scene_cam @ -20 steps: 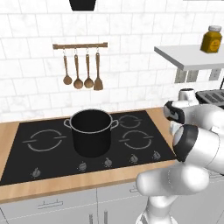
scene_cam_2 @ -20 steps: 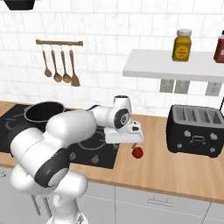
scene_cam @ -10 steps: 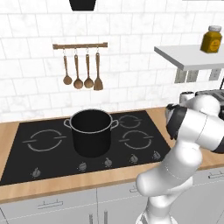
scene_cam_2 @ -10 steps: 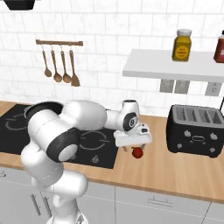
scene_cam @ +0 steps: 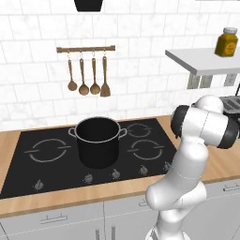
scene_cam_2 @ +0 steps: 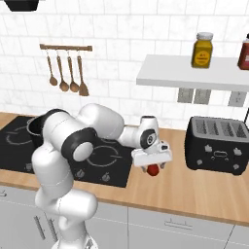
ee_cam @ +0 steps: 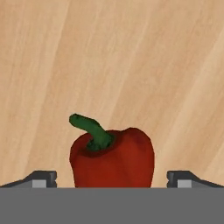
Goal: Put the bell pepper and potato in the pot. Retrieve the spatula and lightly stir the vegetables in the pot.
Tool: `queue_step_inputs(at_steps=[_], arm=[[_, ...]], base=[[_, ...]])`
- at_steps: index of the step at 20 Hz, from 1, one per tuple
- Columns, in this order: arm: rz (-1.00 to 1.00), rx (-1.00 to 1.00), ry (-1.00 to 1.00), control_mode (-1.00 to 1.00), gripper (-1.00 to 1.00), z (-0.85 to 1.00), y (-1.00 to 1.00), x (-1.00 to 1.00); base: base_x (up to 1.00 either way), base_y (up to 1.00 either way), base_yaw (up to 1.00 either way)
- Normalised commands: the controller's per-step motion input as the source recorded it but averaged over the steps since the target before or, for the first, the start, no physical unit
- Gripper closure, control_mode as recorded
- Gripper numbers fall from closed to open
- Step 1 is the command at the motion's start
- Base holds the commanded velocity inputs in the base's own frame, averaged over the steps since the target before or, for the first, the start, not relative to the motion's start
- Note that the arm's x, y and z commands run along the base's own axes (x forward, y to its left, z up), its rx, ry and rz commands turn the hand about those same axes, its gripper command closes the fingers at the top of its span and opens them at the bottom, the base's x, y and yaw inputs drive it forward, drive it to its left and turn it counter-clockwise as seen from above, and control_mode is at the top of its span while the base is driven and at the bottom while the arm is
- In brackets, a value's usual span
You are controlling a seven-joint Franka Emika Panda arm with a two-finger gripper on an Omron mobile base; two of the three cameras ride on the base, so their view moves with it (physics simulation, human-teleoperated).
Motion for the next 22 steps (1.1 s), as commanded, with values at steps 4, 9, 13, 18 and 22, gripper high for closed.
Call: queue_step_inputs(at_steps=[4, 9, 13, 18, 22], arm=[[0.1, 0.0, 0.0, -1.0, -1.0, -0.29, -0.05, 0.0], [0.09, 0.0, 0.0, -1.0, 1.0, -0.26, 0.0, 0.0], [0.05, 0.01, 0.0, -1.0, 1.0, 0.0, 0.05, -0.09], [0.0, 0.08, -0.03, -1.0, 1.0, 0.49, 0.27, -0.33], [0.0, 0.09, -0.03, -1.0, 1.0, 0.94, 0.59, -0.38]], base=[[0.0, 0.0, 0.0], [0.0, 0.0, 0.0], [0.0, 0.0, 0.0], [0.0, 0.0, 0.0], [0.0, 0.0, 0.0]])
